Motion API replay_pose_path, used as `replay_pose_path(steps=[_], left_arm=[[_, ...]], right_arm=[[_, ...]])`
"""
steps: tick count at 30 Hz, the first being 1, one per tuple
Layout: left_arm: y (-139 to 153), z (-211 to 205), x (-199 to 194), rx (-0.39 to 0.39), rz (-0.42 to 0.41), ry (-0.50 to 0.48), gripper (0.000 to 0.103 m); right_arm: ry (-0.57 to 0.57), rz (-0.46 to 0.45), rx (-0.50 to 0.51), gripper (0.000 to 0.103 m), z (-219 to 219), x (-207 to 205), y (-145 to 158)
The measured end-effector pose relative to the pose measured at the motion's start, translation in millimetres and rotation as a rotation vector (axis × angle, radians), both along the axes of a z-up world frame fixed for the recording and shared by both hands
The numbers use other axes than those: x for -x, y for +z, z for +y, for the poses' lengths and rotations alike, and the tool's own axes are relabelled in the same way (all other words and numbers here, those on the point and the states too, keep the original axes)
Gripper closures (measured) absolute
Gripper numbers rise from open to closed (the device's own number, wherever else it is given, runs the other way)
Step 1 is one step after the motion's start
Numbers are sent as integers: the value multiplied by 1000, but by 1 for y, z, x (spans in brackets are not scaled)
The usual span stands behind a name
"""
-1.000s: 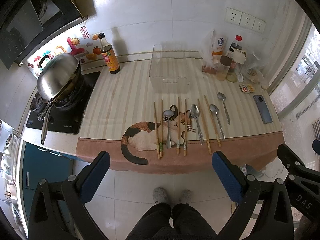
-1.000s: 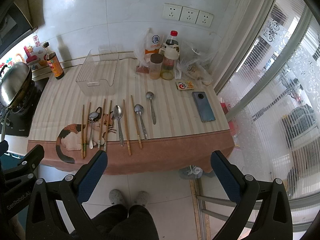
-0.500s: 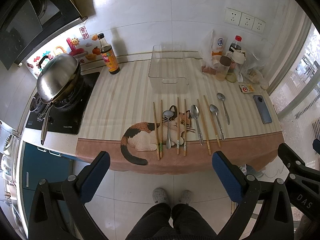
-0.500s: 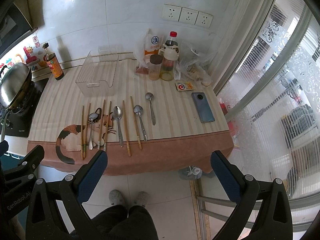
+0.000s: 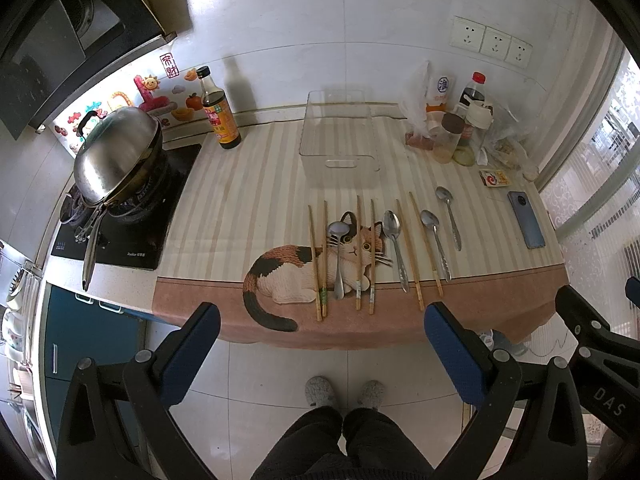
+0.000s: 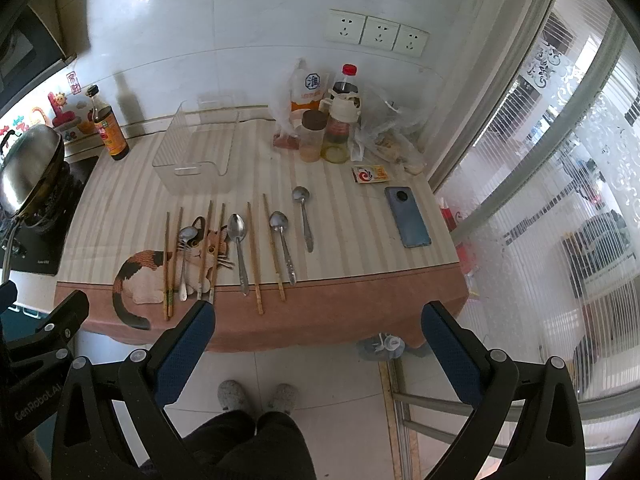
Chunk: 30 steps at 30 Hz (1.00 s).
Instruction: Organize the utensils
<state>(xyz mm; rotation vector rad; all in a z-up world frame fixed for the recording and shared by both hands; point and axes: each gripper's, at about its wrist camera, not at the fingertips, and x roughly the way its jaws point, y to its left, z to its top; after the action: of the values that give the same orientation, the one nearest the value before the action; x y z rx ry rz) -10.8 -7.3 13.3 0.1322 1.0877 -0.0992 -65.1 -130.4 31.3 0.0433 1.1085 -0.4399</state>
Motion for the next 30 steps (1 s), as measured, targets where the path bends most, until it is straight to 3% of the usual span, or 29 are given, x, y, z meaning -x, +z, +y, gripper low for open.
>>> replay_pose_path(steps=[14, 21, 25, 30], left_arm=[[1, 2, -4, 6, -3, 6, 0], [-5, 19, -40, -29, -133, 111, 0], [-29, 36, -60, -103, -156, 199, 0], [-88, 57, -95, -154, -29, 247, 0]], right_arm=[[0, -2, -1, 0, 1, -3, 1], [-7, -28, -33, 0, -12, -16, -8], [4, -31, -88, 0, -27, -30, -36], [20, -3, -127, 9, -35, -46, -81]])
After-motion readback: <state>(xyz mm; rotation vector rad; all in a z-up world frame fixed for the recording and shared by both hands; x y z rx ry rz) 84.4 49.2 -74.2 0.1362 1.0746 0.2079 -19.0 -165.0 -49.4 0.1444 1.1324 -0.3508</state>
